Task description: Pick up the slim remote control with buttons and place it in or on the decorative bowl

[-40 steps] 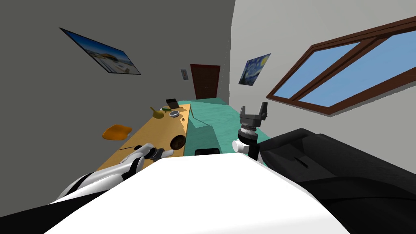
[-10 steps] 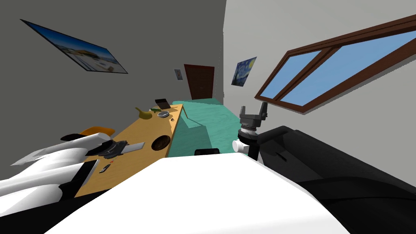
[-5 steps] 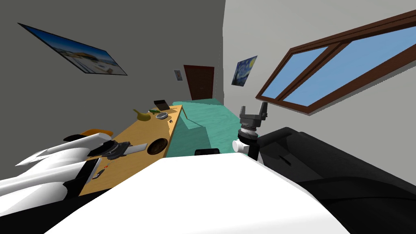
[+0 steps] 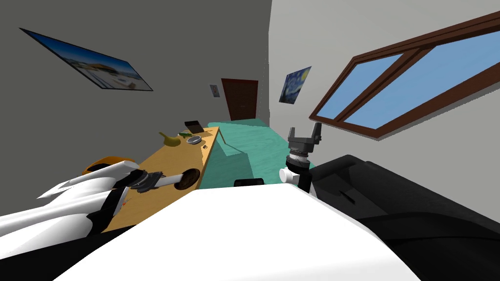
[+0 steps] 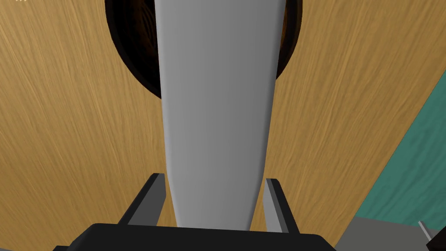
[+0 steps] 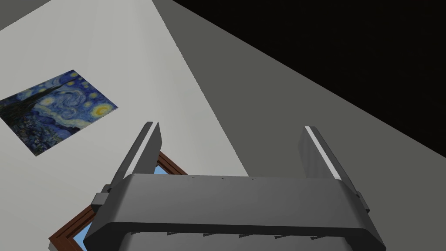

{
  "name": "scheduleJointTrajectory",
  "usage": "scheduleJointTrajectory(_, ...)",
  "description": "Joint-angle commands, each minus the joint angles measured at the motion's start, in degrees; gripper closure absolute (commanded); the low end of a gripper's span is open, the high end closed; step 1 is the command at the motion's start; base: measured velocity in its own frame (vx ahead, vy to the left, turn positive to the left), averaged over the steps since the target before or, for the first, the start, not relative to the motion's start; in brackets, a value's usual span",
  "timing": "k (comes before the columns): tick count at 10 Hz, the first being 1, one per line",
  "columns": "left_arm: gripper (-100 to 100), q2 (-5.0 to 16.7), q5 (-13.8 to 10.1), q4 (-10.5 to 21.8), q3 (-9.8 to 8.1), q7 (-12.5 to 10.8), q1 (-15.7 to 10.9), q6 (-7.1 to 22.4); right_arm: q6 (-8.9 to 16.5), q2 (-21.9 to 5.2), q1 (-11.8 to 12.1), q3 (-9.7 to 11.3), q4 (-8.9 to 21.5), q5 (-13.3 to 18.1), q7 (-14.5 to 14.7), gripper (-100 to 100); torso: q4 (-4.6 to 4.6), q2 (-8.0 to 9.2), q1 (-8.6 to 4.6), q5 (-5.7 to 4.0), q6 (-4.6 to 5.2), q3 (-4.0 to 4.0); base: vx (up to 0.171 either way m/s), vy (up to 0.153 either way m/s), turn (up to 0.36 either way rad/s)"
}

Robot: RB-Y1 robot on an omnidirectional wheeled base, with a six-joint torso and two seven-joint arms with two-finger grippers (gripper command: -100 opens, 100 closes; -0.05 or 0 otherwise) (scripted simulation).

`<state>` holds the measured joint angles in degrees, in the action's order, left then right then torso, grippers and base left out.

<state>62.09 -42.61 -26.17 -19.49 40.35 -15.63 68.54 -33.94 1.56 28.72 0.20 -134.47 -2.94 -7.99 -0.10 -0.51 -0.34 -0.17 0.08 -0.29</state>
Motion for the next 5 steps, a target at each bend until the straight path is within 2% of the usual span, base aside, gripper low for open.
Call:
scheduleJointTrajectory(1, 100, -0.60, -0.31, -2.86, -1.02, -0.68, 2.12, 2.23, 0.00, 0.00, 0.00, 0.00, 0.00, 0.00, 0.00, 0, 0.00, 0.00, 0.00, 0.00, 0.00, 0.00, 0.082, -0.003, 0.000)
scheduleJointTrajectory(3, 100, -0.60, -0.31, -3.18, -1.02, -0.68, 2.12, 2.23, 0.00, 0.00, -0.01, 0.00, 0.00, 0.00, 0.00, 0, 0.06, 0.18, -0.03, -0.09, -0.03, 0.11, 0.017, -0.002, -0.003)
scheduleJointTrajectory(4, 100, -1.87, -0.23, -2.97, -2.12, 0.56, 2.26, 4.40, 0.00, 0.00, -0.01, 0.00, 0.00, 0.00, 0.00, 0, 0.11, 0.33, -0.05, -0.12, -0.04, 0.21, 0.061, 0.008, 0.028)
scheduleJointTrajectory(5, 100, -1.87, -0.23, -2.97, -2.12, 0.56, 2.26, 4.40, 0.00, 0.00, 0.00, 0.00, 0.00, 0.00, 0.00, 0, 0.09, 0.24, -0.05, -0.08, -0.05, 0.16, 0.078, -0.003, 0.016)
